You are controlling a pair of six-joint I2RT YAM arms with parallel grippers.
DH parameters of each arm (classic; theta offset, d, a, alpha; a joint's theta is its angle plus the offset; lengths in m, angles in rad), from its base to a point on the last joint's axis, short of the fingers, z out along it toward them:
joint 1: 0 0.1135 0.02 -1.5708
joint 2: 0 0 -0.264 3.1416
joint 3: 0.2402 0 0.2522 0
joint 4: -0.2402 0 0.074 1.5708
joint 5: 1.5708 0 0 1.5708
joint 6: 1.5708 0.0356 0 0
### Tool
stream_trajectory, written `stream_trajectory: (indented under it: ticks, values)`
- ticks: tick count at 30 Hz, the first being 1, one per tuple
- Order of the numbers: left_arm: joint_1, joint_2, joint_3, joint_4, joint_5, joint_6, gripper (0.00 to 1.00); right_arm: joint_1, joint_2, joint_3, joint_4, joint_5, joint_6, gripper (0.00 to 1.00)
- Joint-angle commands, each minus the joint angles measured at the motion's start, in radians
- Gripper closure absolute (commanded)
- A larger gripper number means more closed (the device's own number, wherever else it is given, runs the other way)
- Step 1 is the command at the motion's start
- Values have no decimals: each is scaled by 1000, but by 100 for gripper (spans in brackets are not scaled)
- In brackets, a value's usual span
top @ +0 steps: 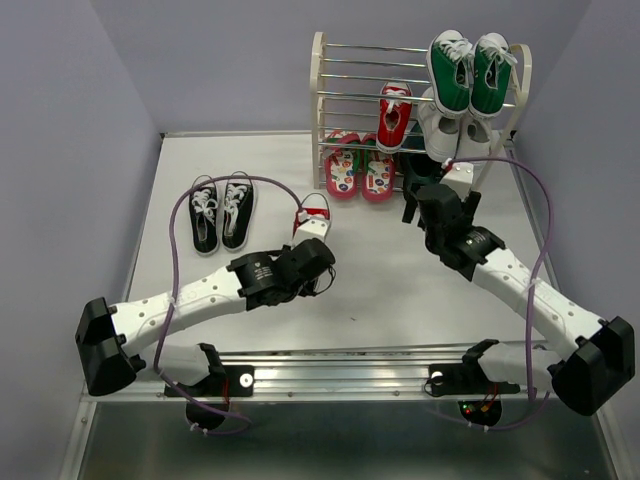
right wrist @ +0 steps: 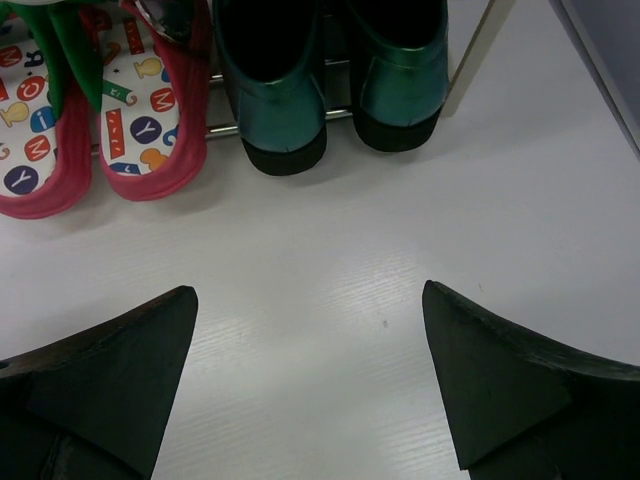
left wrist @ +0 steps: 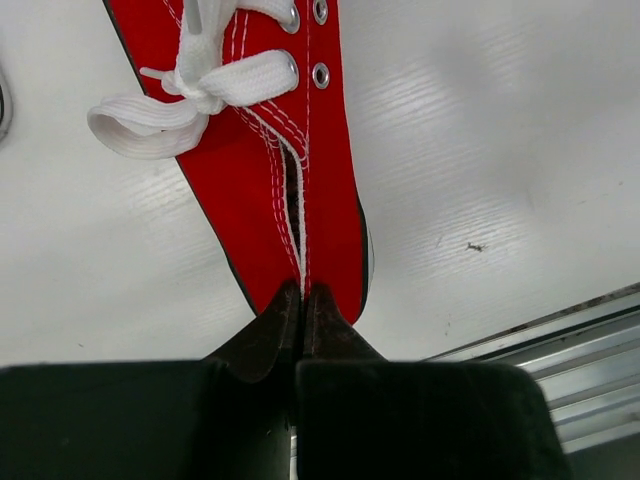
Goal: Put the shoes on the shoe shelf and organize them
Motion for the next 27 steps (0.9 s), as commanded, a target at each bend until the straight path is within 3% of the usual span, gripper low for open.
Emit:
stream_trajectory:
  ticks: [1,9,12,15,27]
  values:
    - [-4,-29,167,47,-82,120,100,-3,-93,-42,-2,47,35,0]
    - [27,143,447,90,-75,231,100,-3,-169,-82,-36,56,54,0]
    - [90,218,541,101,-4,248,100,-3,-164,-95,-37,48,48,0]
    - [124,307,634,90,-60,248,100,-3,-158,-99,-39,57,54,0]
    - [260,575,978,99,-9,390,100,-3,-170,-110,-39,41,43,0]
